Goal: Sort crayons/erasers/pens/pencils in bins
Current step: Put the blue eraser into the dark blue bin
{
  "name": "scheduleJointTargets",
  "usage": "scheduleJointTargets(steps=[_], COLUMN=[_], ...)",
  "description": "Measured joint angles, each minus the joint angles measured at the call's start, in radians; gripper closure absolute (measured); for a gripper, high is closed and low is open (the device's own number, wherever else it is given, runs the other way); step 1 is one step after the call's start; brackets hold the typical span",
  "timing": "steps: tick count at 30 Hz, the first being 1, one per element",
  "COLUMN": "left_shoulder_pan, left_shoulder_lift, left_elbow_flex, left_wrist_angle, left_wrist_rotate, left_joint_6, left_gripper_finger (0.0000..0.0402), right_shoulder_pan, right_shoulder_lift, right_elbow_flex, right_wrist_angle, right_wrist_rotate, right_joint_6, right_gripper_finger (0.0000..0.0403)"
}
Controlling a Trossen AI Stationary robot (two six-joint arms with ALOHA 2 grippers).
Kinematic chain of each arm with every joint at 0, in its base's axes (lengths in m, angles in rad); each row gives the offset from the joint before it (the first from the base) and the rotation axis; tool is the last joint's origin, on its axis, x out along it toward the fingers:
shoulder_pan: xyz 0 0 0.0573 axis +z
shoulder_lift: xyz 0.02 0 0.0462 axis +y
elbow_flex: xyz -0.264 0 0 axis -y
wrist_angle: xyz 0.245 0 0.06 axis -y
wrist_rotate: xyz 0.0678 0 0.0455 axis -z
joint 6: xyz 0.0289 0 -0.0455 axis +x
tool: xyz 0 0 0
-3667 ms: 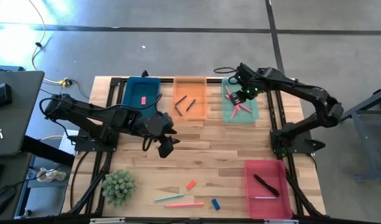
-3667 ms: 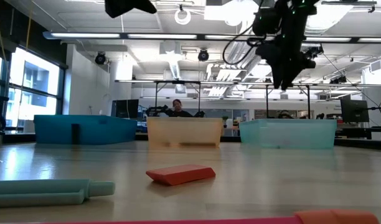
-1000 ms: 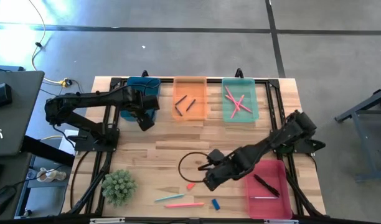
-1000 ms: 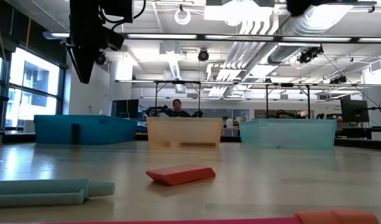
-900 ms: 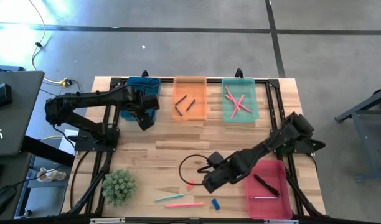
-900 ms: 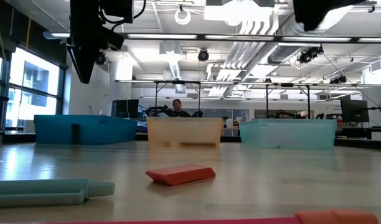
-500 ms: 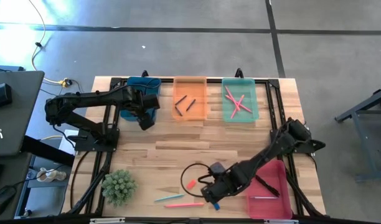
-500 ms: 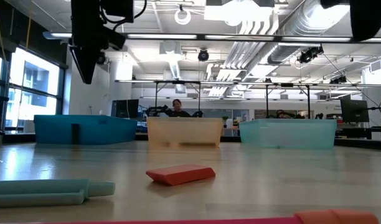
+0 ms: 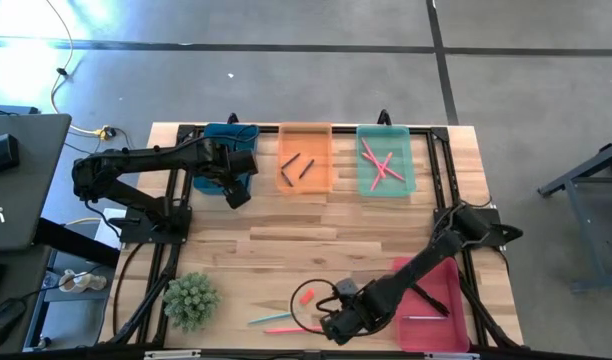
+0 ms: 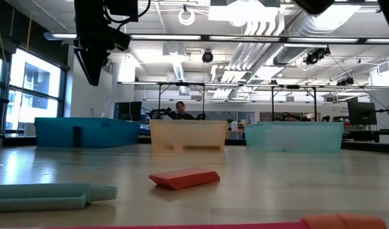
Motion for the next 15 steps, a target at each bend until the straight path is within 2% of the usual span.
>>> scheduleJointTargets(steps=[4,15], left_shoulder_pan=[0.0,0.0], left_shoulder_lift=[0.0,0.0], left_elbow_flex=[0.0,0.0], left_wrist_angle=[0.0,-0.001], left_wrist_rotate=[0.0,0.0], left_joint_6=[0.0,-0.002], left_gripper_finger=[0.0203,0.0203], right_shoulder_pan=[0.004,0.02], right_shoulder_lift=[0.035,0.104], right_elbow_flex=[0.0,0.0], right_wrist_angle=[0.016,0.062], right_wrist_rotate=[-0.04,-0.059], right_joint_6=[0.018,0.051], right_gripper_finger=[0.0218,0.026])
